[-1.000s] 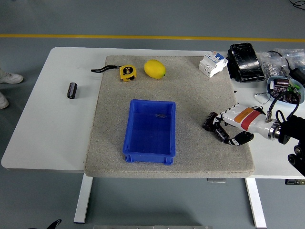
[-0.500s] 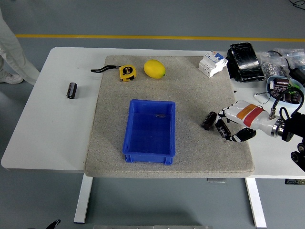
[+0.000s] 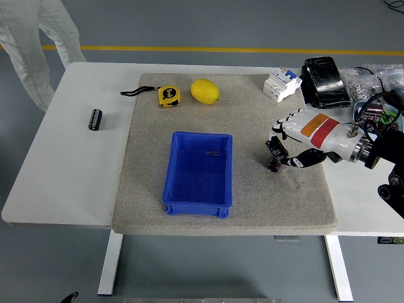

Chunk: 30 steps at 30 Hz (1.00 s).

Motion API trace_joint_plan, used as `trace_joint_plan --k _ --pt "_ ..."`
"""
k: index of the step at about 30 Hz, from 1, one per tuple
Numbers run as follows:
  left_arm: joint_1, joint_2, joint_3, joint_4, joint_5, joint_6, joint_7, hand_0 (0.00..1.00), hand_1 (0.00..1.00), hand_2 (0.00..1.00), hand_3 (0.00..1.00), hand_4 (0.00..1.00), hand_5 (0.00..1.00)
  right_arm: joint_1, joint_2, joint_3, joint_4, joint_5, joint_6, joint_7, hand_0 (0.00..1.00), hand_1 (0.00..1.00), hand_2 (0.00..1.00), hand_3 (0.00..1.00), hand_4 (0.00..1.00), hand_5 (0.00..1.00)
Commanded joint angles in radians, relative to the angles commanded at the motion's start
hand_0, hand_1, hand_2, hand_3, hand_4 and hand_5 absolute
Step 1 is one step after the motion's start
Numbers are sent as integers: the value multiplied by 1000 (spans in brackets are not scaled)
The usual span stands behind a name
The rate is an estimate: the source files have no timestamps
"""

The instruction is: Pick up the battery,place it into the box

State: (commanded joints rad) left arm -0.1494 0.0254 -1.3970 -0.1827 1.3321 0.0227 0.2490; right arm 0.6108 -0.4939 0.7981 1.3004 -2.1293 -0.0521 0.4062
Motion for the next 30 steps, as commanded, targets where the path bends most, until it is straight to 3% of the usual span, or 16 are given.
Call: trace_joint_plan --k 7,9,11,12,16,17,18,23,24,29,30 --pt "2 2 0 -1 -1 1 1 747 751 891 866 821 879 97 57 -64 69 28 28 -16 504 458 494 479 628 2" --pt "2 3 2 -1 -2 1 2 747 751 891 866 821 879 131 91 -102 69 45 33 -17 504 458 494 479 628 2" --pt "1 4 7 -2 -3 -1 3 747 751 891 866 821 879 151 123 -127 57 59 49 -11 504 458 494 479 628 2" --pt "0 5 10 -2 -3 -1 4 747 750 890 865 819 875 158 138 -135 47 68 58 -7 541 482 530 569 662 25" --pt "-4 7 15 -3 -6 -1 5 747 750 890 865 819 875 186 191 -155 -2 59 72 -2 541 482 530 569 662 25" --pt "-5 7 15 -3 -5 -1 5 747 750 890 865 819 875 191 198 -158 -10 56 72 -3 541 482 530 569 662 25" --pt "-5 8 16 -3 -6 -1 4 747 750 889 865 820 876 197 204 -161 -18 53 72 -3 557 520 554 649 732 72" --pt "-8 10 19 -4 -7 0 4 747 750 889 865 820 876 223 223 -178 -39 43 92 0 557 520 554 649 732 72" --pt "-8 10 19 -4 -7 0 4 746 748 887 865 821 876 225 224 -179 -41 44 97 7 709 676 787 989 939 141" --pt "-7 11 16 -5 -3 1 7 746 748 887 865 821 876 222 217 -187 -44 79 121 37 709 676 787 989 939 141" --pt "-7 11 17 -5 -4 1 7 746 746 886 864 823 875 220 216 -188 -45 83 124 38 788 754 883 998 982 155"
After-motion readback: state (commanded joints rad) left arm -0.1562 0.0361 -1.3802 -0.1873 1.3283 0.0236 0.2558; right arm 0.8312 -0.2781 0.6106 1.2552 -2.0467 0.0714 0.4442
